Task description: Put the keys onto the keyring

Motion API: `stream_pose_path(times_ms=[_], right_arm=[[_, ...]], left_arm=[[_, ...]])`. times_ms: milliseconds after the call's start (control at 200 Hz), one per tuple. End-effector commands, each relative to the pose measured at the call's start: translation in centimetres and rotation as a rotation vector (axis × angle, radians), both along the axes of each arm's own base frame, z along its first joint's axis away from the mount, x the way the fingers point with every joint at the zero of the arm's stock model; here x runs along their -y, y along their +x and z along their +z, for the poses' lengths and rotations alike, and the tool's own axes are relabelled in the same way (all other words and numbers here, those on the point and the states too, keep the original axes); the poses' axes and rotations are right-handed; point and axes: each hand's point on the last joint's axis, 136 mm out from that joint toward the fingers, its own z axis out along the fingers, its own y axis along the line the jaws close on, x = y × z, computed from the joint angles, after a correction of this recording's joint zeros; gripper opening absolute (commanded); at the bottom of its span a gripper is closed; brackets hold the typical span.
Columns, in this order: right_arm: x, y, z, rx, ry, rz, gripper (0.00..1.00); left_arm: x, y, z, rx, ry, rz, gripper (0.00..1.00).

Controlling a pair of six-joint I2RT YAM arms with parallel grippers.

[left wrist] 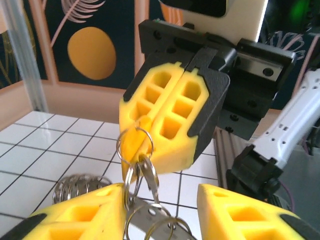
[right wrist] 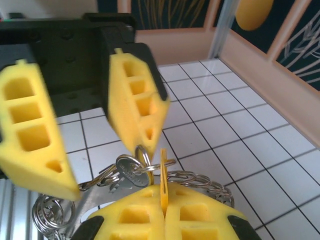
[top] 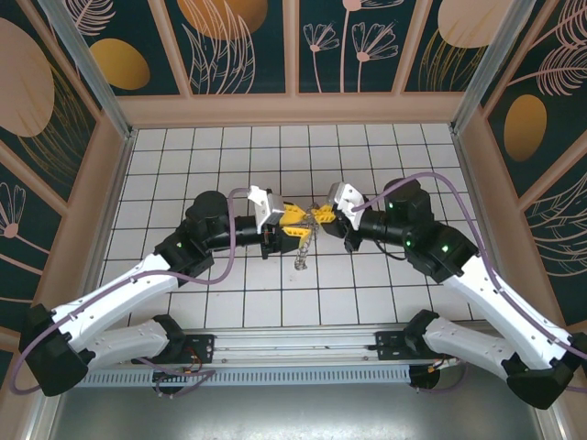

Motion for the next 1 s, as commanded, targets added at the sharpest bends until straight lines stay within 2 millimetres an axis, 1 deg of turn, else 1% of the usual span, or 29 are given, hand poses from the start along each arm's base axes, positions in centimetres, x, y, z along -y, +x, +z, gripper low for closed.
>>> stream_pose_path(times_ms=[0,90,165,245,310,370,495,566,576,601,701,781,861,936,996], right_arm=[[0.4,1.5,1.9,0.032,0.040,-0.023,0.00],[0.8,3.5,0.5,-0.024,0.020,-0.066,0.00],[0.9,5.5,-0.9,-0.068,-0.001,-0.109,0.00],[0.5,7.4,-2.4,-0.114,-0.020,-0.135,0.00],[-0.1,9.2,-3.5,-0.149,-0.025,-0.152,0.00],[-1.0,10.6,-4.0,-0.169,-0.023,-0.159,0.00],[-3.2,13.9,-4.8,-0.195,0.000,-0.168,0.00],[-4.5,16.0,-5.7,-0.210,0.006,-0.174,0.00],[-3.9,16.9,-5.9,-0.213,0.008,-0.196,0.00],[-4.0,18.0,-6.2,-0.220,0.015,-0.209,0.00],[-5.4,20.7,-7.6,-0.253,0.030,-0.218,0.00],[-6.4,21.9,-8.9,-0.280,0.053,-0.210,0.00],[-7.0,22.3,-11.1,-0.337,0.058,-0.207,0.00],[-7.3,21.7,-13.2,-0.403,0.061,-0.191,0.00],[-7.2,20.6,-14.6,-0.445,0.065,-0.182,0.00]], left_arm=[[-0.6,1.9,-0.8,-0.006,-0.004,0.120,0.44],[-1.7,3.7,-2.0,-0.043,-0.001,0.247,0.46],[-2.2,4.3,-3.0,-0.061,0.004,0.301,0.49],[-2.7,5.0,-4.0,-0.079,0.015,0.350,0.51],[-3.1,5.3,-4.5,-0.095,0.002,0.384,0.54],[-3.6,5.6,-5.0,-0.117,-0.017,0.420,0.56],[-4.5,6.4,-6.7,-0.168,-0.012,0.493,0.61],[-5.0,6.7,-7.2,-0.189,-0.013,0.523,0.64],[-5.0,6.7,-7.3,-0.191,-0.013,0.528,0.64],[-5.2,6.7,-7.5,-0.200,-0.017,0.536,0.65],[-5.7,6.5,-7.8,-0.222,-0.043,0.548,0.69],[-6.3,6.3,-7.9,-0.230,-0.062,0.564,0.71],[-6.9,6.3,-7.7,-0.222,-0.065,0.584,0.72],[-7.3,6.4,-7.1,-0.208,-0.071,0.604,0.73],[-7.5,6.5,-6.7,-0.198,-0.077,0.611,0.74]])
